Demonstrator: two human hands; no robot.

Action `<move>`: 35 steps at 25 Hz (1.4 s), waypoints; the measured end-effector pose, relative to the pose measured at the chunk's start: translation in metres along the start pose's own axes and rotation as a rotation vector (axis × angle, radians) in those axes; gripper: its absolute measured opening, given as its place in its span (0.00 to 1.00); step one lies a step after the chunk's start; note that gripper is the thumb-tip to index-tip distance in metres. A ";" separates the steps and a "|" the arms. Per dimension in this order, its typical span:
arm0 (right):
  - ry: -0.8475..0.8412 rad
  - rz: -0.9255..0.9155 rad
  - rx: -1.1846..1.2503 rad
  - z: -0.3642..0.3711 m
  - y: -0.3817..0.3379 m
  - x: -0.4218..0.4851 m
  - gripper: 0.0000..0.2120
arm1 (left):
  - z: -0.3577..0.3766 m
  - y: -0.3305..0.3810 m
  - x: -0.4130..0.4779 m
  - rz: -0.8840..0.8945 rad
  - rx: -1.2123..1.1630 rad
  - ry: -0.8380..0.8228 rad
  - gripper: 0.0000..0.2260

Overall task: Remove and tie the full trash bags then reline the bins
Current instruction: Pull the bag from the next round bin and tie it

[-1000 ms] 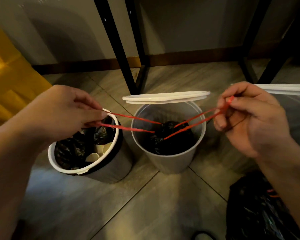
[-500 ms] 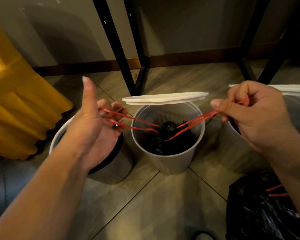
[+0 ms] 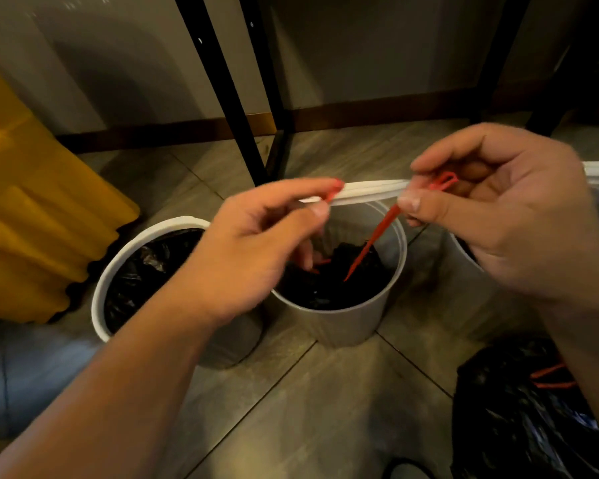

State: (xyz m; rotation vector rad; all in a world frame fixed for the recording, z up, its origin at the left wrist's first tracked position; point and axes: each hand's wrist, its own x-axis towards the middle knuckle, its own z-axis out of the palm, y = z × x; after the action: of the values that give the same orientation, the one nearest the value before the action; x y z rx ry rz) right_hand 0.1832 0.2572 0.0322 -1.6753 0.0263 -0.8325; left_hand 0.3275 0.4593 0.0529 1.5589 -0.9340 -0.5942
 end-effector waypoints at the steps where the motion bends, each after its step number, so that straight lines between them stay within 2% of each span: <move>1: -0.016 -0.023 -0.029 0.004 -0.002 0.001 0.12 | 0.005 0.002 0.005 0.012 0.148 -0.101 0.15; 3: -0.052 -0.068 -0.124 0.015 -0.003 0.000 0.11 | 0.011 0.006 0.013 -0.025 0.304 -0.285 0.16; 5: -0.084 -0.110 -0.205 0.026 0.000 -0.003 0.09 | 0.011 0.009 0.017 -0.044 0.400 -0.360 0.12; 7: -0.077 -0.121 -0.247 0.033 0.008 -0.008 0.11 | 0.009 0.010 0.018 -0.063 0.396 -0.334 0.12; 10: -0.047 -0.004 -0.351 0.031 0.022 -0.017 0.15 | 0.003 0.006 0.018 -0.160 0.239 -0.209 0.16; 13: -0.103 0.100 -0.296 0.032 0.031 -0.024 0.10 | -0.005 0.000 0.018 -0.207 0.225 -0.169 0.19; 15: -0.080 0.058 -0.363 0.034 0.034 -0.022 0.06 | -0.006 -0.003 0.017 -0.193 0.219 -0.184 0.19; 17: -0.046 0.012 -0.429 0.035 0.038 -0.020 0.05 | -0.006 -0.005 0.016 -0.170 0.187 -0.126 0.18; 18: -0.023 0.040 -0.345 0.036 0.040 -0.020 0.05 | -0.006 -0.006 0.016 -0.164 0.179 -0.073 0.17; 22: -0.008 0.228 0.273 0.040 0.046 -0.020 0.05 | -0.011 -0.004 0.016 -0.187 0.177 0.079 0.13; 24: -0.100 0.250 0.342 0.041 0.051 -0.024 0.07 | -0.013 -0.001 0.018 -0.155 0.261 0.075 0.11; 27: -0.256 0.191 0.224 0.053 0.057 -0.028 0.03 | -0.012 0.003 0.017 -0.094 0.329 0.021 0.08; 31: -0.074 0.158 -0.009 0.072 0.062 -0.034 0.03 | -0.009 0.006 0.013 -0.048 0.336 -0.006 0.08; 35: 0.092 0.206 -0.029 0.077 0.067 -0.036 0.11 | -0.006 0.004 0.001 -0.003 0.457 -0.059 0.07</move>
State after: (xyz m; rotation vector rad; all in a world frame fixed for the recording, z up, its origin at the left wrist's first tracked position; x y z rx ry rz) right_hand 0.2245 0.3184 -0.0468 -1.6287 0.2711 -0.7550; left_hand 0.3321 0.4619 0.0579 1.9552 -1.1691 -0.4485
